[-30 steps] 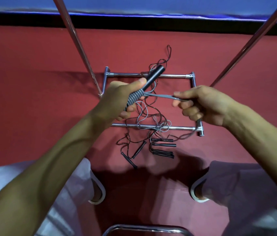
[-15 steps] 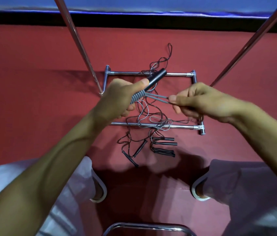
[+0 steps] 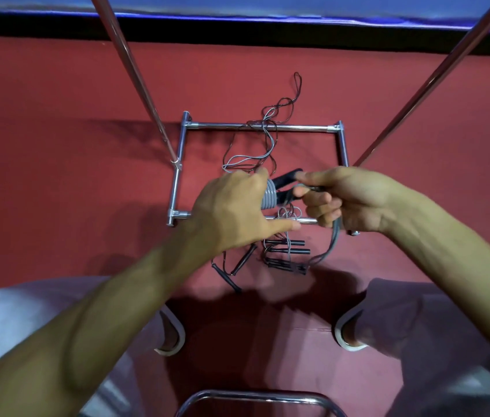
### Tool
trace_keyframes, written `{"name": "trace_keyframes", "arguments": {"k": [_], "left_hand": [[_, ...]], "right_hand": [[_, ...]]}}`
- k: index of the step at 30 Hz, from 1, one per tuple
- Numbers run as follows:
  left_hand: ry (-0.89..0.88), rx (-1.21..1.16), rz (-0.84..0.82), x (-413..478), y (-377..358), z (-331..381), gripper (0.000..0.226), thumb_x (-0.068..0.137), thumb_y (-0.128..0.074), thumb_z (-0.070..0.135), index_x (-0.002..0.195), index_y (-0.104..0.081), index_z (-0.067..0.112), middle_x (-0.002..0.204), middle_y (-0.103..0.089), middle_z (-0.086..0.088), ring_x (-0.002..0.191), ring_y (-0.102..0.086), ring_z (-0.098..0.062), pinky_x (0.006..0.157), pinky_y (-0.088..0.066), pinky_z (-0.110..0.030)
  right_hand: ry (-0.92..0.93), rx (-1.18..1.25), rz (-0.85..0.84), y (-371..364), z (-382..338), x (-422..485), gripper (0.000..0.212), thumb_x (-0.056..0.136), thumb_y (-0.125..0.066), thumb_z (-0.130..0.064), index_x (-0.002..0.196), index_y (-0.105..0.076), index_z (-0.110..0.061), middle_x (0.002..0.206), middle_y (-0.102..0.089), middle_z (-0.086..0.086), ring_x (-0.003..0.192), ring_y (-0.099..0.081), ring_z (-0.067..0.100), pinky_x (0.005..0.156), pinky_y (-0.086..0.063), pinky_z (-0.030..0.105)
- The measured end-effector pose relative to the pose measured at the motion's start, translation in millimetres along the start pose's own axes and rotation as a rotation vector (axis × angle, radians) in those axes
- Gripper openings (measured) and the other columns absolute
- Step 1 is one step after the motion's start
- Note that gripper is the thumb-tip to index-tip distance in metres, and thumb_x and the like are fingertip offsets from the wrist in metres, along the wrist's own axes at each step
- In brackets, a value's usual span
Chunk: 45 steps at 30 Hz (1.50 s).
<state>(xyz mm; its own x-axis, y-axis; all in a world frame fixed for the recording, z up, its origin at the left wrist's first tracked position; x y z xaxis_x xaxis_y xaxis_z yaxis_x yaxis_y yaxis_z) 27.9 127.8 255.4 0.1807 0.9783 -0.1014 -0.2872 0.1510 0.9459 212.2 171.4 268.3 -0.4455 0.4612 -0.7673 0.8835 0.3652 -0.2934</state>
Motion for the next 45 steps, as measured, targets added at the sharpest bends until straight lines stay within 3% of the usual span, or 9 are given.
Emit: {"name": "trace_keyframes", "arguments": {"k": [3,8,15,22,26,34,38,42,45], "left_hand": [[-0.02,-0.063,0.0,-1,-12,6,0.056,0.081,-0.063,0.074,0.102,-0.058,0.022,0.086,-0.064,-0.001,0.085,-0.063,-0.033,0.068,-0.046,-0.037],[-0.037,-0.119,-0.067,1,-2,0,0.056,0.082,-0.061,0.076,0.08,-0.054,0.021,0.069,-0.054,0.004,0.066,-0.055,-0.025,0.058,-0.039,-0.035],[0.013,-0.857,-0.602,2,17,-8,0.053,0.088,-0.077,0.04,0.076,-0.055,-0.006,0.056,-0.027,-0.008,0.044,-0.024,-0.017,0.044,-0.021,-0.023],[-0.115,-1.121,-0.824,-5,37,-6,0.048,0.086,-0.065,0.049,0.081,-0.06,0.002,0.044,-0.033,-0.003,0.034,-0.02,-0.008,0.042,-0.018,-0.013],[-0.145,-1.207,-0.737,-7,44,-7,0.051,0.085,-0.06,0.05,0.078,-0.057,0.0,0.043,-0.032,-0.002,0.033,-0.02,-0.007,0.041,-0.019,-0.012],[-0.141,-1.127,-0.318,-4,43,-11,0.059,0.093,-0.069,0.036,0.076,-0.046,-0.015,0.046,-0.033,0.003,0.036,-0.025,-0.011,0.04,-0.021,-0.019],[-0.136,-0.563,0.073,-2,30,-17,0.051,0.081,-0.076,0.058,0.089,-0.059,0.011,0.049,-0.041,0.009,0.043,-0.035,-0.008,0.046,-0.028,-0.026],[-0.167,-0.341,0.1,-2,26,-17,0.065,0.085,-0.062,0.069,0.139,-0.046,0.038,0.047,-0.038,0.003,0.042,-0.038,-0.014,0.049,-0.031,-0.032],[-0.221,-0.333,0.16,-1,26,-18,0.049,0.09,-0.06,0.064,0.13,-0.058,0.037,0.059,-0.054,0.0,0.052,-0.051,-0.015,0.056,-0.042,-0.032]], "right_hand": [[0.02,-0.104,-0.082,-9,4,1,0.036,0.106,-0.046,-0.025,0.077,-0.061,-0.008,0.046,-0.035,-0.006,0.038,-0.025,0.002,0.042,-0.017,0.018],[0.228,-0.508,-0.033,13,-10,-3,0.035,0.098,-0.063,-0.03,0.075,-0.07,-0.005,0.047,-0.041,0.003,0.043,-0.029,0.013,0.047,-0.019,0.025],[0.587,-0.791,-0.097,27,-31,-17,0.016,0.071,-0.086,-0.005,0.085,-0.078,-0.006,0.082,-0.074,0.022,0.076,-0.068,0.028,0.077,-0.055,0.042],[0.688,-0.674,-0.274,24,-29,-14,0.031,0.084,-0.081,-0.041,0.094,-0.082,-0.013,0.068,-0.062,0.028,0.051,-0.039,0.048,0.048,-0.034,0.047],[0.654,-0.571,-0.264,12,-20,-10,0.045,0.099,-0.056,-0.028,0.056,-0.065,-0.022,0.049,-0.038,-0.004,0.048,-0.021,0.017,0.048,-0.016,0.031],[0.34,-0.216,-0.229,-8,-6,11,0.05,0.107,-0.036,-0.023,0.057,-0.037,-0.021,0.046,-0.027,-0.006,0.045,-0.019,0.009,0.044,-0.013,0.024],[0.099,0.037,-0.267,-9,13,27,0.033,0.096,-0.033,-0.005,0.068,-0.045,-0.019,0.048,-0.029,-0.009,0.043,-0.021,0.003,0.044,-0.013,0.018],[0.018,0.101,-0.333,-8,19,29,0.034,0.089,-0.04,-0.007,0.059,-0.044,-0.021,0.046,-0.031,-0.01,0.042,-0.021,0.002,0.044,-0.015,0.016],[0.069,-0.015,-0.273,-7,12,29,0.047,0.096,-0.027,-0.004,0.053,-0.038,-0.021,0.045,-0.03,-0.006,0.041,-0.023,0.007,0.043,-0.018,0.02]]}}
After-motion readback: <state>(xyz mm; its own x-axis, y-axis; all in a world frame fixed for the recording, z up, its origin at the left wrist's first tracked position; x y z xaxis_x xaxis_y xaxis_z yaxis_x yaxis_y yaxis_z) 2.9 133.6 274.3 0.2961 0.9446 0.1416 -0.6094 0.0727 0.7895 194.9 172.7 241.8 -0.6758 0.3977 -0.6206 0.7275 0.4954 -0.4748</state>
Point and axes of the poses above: each hand's wrist, its own x-axis towards the middle knuckle, its own y-axis out of the back of the hand, z = x × y, the point moved 1 cm from there along x, towards the middle knuckle
